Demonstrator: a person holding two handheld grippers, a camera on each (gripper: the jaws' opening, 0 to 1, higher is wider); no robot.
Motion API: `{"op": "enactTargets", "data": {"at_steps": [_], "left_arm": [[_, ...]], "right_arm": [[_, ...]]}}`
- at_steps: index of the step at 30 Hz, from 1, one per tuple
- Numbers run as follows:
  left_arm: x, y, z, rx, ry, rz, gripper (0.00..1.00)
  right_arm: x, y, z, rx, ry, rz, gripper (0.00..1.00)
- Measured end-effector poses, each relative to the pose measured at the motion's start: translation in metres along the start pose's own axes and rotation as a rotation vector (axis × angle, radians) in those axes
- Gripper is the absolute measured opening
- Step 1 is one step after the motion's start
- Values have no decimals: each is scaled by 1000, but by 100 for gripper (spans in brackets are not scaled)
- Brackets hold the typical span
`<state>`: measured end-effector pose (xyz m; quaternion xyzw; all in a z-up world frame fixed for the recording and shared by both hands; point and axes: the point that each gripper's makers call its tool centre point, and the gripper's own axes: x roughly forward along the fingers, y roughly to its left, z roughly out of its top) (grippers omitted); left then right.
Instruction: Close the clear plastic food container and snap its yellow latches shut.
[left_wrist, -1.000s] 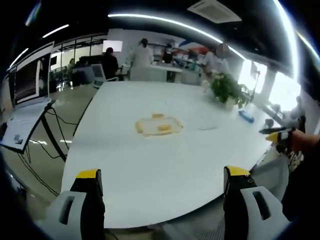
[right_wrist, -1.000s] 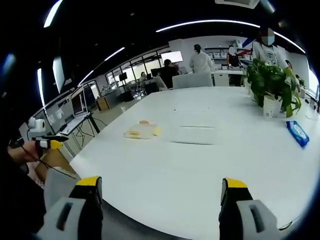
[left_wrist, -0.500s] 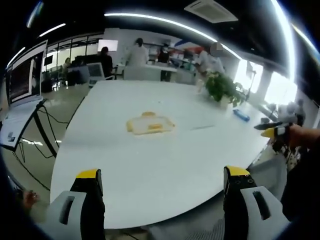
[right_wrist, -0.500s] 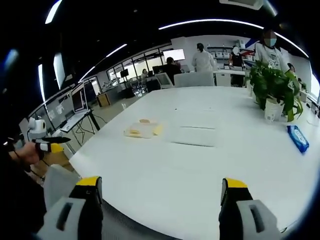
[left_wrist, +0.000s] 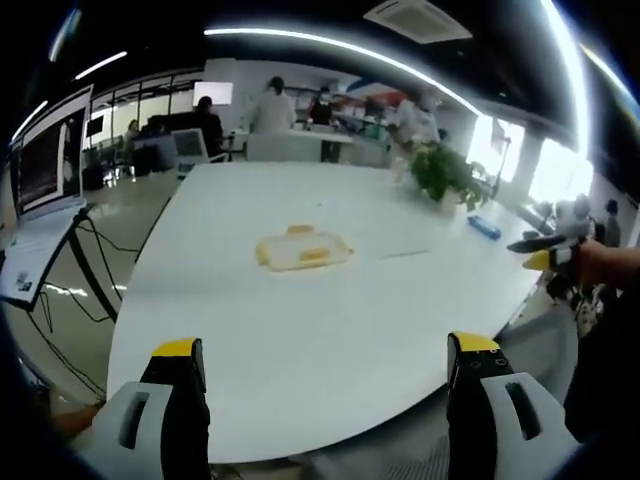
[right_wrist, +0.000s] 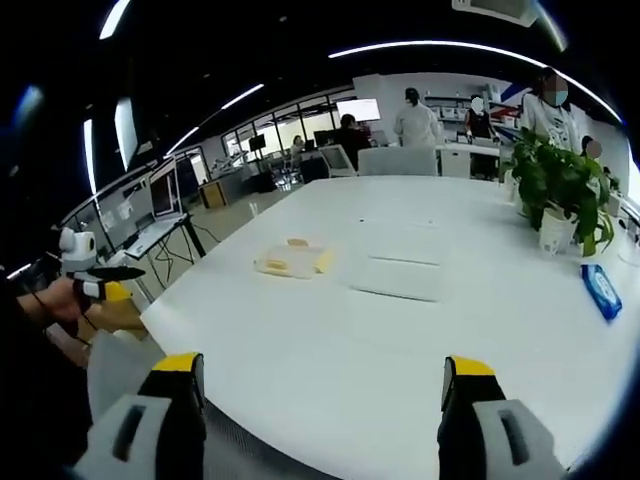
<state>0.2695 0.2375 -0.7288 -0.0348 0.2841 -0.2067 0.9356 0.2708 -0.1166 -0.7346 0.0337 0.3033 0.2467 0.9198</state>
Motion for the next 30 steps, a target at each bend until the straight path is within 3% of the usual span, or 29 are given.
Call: {"op": "enactTargets", "data": {"at_steps": [30], "left_arm": [[9,15,1,33,27,-52,99]], "right_arm": [[10,15,9,-34,10,-10,100]]}}
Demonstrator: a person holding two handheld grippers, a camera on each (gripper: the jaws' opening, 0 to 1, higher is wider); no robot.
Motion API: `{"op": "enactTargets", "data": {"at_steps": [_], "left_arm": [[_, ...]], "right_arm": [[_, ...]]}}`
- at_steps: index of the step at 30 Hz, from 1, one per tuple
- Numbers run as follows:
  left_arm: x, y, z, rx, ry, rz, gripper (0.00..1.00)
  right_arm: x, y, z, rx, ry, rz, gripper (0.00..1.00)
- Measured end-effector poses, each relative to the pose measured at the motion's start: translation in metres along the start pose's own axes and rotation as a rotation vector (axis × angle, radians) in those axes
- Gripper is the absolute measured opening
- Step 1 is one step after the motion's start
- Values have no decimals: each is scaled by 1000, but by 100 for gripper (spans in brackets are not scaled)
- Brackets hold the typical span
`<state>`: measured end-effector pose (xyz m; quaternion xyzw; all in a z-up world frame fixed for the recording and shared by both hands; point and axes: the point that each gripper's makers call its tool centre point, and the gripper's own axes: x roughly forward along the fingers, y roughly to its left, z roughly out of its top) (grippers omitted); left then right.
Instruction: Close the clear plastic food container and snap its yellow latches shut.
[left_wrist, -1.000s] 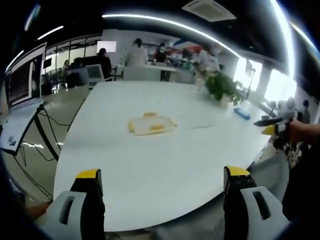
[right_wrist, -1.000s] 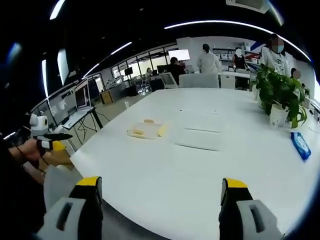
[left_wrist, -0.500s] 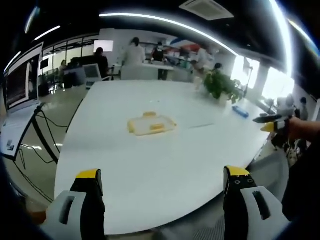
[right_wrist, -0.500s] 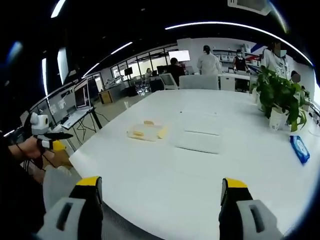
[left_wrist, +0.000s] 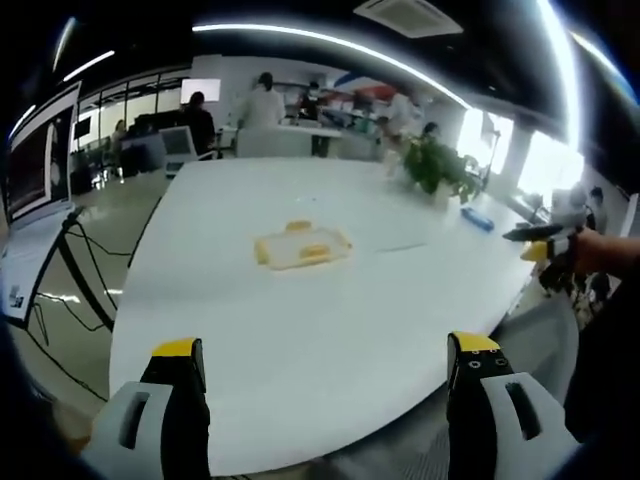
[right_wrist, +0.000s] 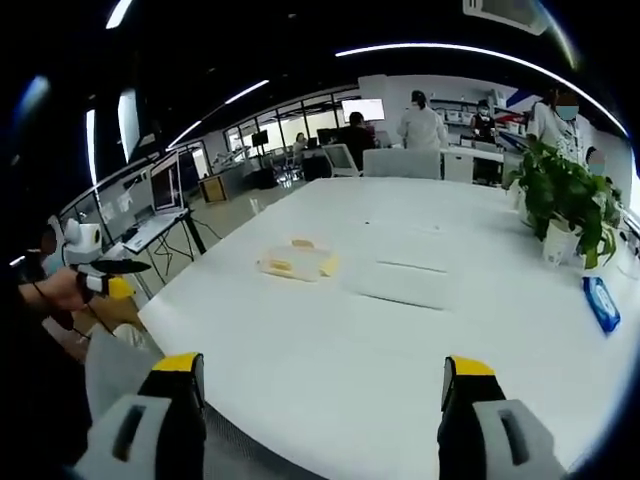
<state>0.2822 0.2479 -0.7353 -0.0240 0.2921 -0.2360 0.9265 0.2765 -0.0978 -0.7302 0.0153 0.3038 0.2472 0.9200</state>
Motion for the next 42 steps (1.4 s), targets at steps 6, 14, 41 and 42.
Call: {"op": "enactTargets", "data": {"at_steps": [6,14,41,42], "left_arm": [[3,8,0,18,8,-7,99],[12,15,-1,52,37,-29,99],[69,39,7,110,108,-93,99],[71,39,7,112,112,-96,99]], "right_arm": [[7,4,-1,-2,7,-2,100],[23,9,2,-31,24,12,100],[88,10,33,-140,78,68,100],[89,9,34,-143,80,67,100]]}}
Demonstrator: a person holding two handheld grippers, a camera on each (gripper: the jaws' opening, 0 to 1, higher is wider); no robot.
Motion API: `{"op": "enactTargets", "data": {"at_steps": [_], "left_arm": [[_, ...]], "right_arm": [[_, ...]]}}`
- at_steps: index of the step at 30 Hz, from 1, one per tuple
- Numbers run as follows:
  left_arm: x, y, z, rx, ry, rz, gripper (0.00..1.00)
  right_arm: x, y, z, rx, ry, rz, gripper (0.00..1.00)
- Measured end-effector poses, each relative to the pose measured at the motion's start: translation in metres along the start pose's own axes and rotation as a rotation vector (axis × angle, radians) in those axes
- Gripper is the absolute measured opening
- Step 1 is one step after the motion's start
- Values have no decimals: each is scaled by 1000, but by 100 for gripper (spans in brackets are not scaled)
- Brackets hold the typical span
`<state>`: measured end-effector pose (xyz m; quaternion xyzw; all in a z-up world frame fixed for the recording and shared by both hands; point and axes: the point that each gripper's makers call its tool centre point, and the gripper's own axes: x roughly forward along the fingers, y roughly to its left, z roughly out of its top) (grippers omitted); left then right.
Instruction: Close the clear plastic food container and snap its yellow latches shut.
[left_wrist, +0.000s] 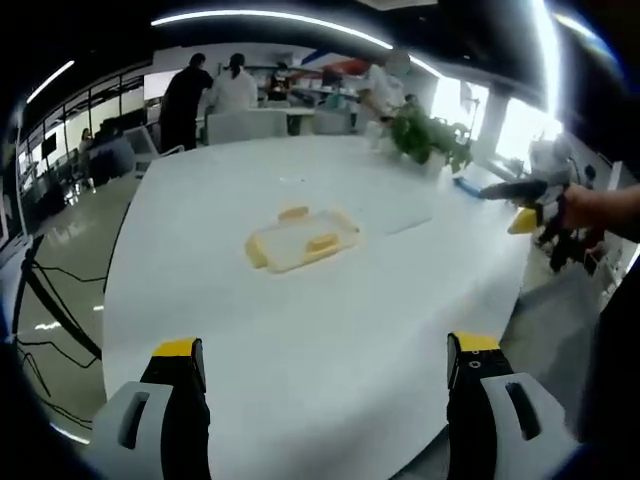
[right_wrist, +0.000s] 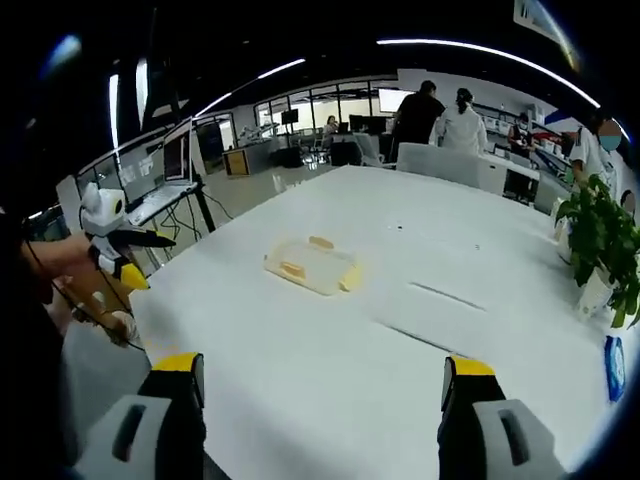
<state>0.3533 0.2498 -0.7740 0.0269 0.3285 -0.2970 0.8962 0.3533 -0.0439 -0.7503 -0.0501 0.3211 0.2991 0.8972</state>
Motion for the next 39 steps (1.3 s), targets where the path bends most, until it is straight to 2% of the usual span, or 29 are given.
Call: {"op": "enactTargets", "data": {"at_steps": [2,10,20,28,39], "left_arm": [[4,2,0,5,5,-6,99],[14,11,5,43,13,-22,99],[26,24,-3,78,48,-49,99],[33,31,0,100,48,-56,99],[45,28,2,129,63,-72,99]], "right_arm": [[4,-2,0,-24,13,-5,100],[17,-5,7,-23,19,-6,100],[30,-6,15,-51,31,-7,98],[44,-4,17,-68,43,10,98],[51,-9,20,-86,48,42,98]]}}
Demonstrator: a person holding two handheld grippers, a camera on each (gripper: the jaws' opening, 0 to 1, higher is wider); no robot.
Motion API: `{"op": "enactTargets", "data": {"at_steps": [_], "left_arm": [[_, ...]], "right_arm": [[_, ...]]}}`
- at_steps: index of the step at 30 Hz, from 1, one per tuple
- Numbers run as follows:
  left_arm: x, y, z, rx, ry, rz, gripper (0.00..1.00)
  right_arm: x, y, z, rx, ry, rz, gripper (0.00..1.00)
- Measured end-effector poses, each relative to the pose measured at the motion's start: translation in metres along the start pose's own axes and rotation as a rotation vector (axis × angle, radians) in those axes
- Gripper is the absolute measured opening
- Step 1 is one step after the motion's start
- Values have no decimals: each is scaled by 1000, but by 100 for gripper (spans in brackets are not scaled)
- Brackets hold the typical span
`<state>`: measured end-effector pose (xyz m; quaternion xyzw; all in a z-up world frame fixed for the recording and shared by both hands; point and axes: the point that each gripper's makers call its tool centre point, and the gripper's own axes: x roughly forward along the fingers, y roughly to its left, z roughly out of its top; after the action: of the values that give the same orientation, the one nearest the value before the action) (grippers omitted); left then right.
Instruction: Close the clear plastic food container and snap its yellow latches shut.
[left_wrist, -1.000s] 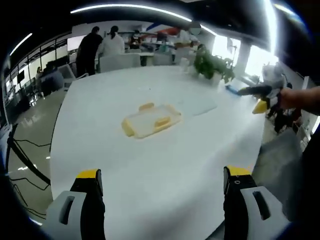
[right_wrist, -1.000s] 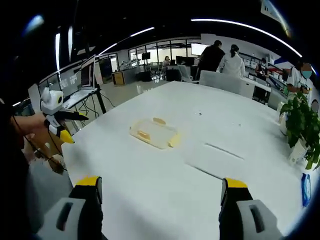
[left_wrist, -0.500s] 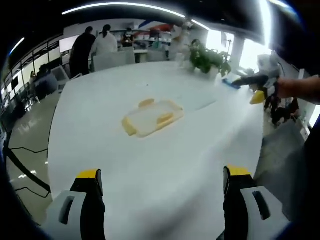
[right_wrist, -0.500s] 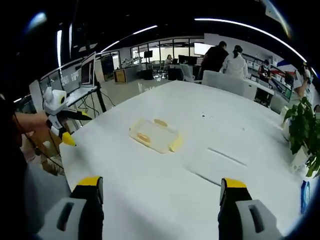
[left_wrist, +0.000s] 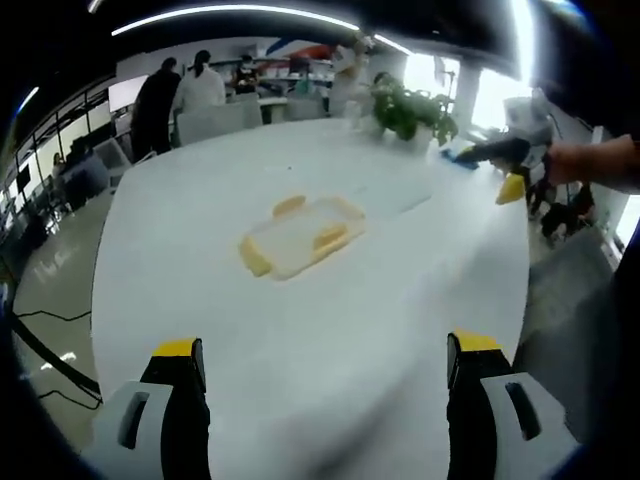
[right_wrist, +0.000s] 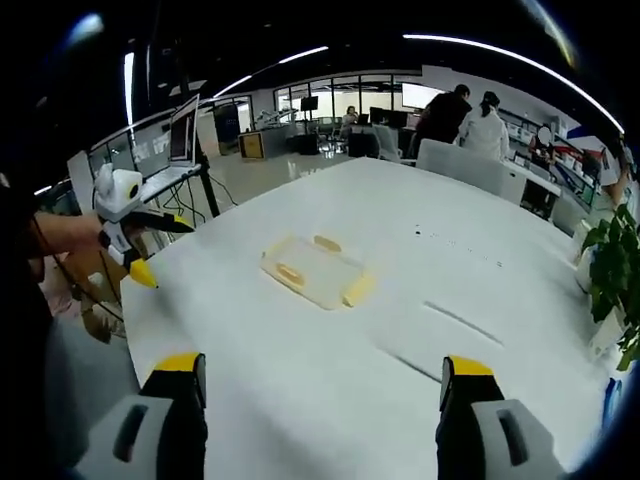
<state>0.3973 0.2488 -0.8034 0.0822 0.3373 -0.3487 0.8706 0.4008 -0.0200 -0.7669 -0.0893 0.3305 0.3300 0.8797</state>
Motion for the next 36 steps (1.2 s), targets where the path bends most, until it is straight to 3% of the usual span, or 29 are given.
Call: {"op": "enactTargets", "data": {"at_steps": [9,18,24,31,36], "left_arm": [[13,2,3,34,13,-32,99],[27,15,11,57,15,-55,99],[32,26,3,37,31,-55,99],[30,30,7,54,44,-58,99],[38,34,6,114,65,-90,99]], "right_arm": [[11,-6,-3,-28,25,21,98],[27,-7,7,-78,38,63,99],[36,-14,1,-99,58,78,99],[45,-2,12,-158,54,144,100],[59,0,7,-223,98,197,99]]}}
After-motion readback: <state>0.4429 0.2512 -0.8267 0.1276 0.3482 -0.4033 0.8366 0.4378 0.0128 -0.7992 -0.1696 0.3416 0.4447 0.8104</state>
